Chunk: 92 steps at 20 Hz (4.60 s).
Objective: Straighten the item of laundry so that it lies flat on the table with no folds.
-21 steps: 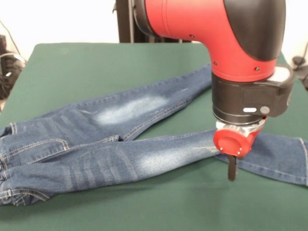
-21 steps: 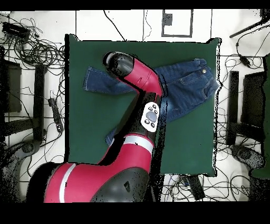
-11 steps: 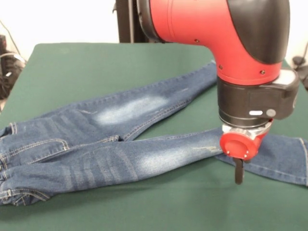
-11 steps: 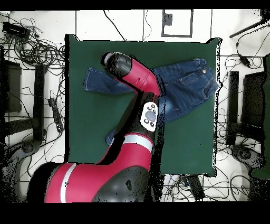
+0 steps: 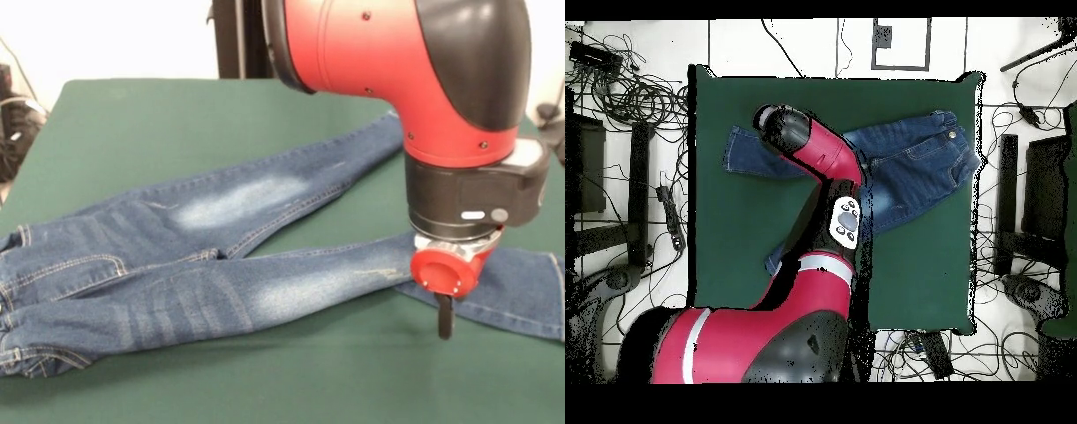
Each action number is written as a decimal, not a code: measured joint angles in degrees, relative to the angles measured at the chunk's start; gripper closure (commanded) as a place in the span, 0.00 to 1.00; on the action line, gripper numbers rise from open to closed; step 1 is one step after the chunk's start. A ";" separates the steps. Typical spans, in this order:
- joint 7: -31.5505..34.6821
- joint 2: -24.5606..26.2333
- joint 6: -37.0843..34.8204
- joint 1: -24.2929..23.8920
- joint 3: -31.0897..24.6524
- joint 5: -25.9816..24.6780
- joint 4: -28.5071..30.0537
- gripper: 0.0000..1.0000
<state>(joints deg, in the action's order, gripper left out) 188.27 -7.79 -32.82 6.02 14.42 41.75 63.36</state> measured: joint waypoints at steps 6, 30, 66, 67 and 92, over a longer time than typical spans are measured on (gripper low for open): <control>0.00 -0.12 3.04 -0.04 -1.58 -0.02 2.05 0.00; 0.00 -1.69 9.49 -0.23 -4.95 0.01 8.48 0.00; 0.00 -2.62 9.51 -1.53 -7.33 -1.98 10.12 1.00; 0.00 -2.62 9.51 -1.33 -7.14 -2.29 10.09 1.00; 0.00 7.18 10.69 6.81 10.39 -7.80 -5.37 1.00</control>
<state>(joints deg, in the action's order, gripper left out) 188.27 -0.61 -22.13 12.83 24.82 33.96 57.99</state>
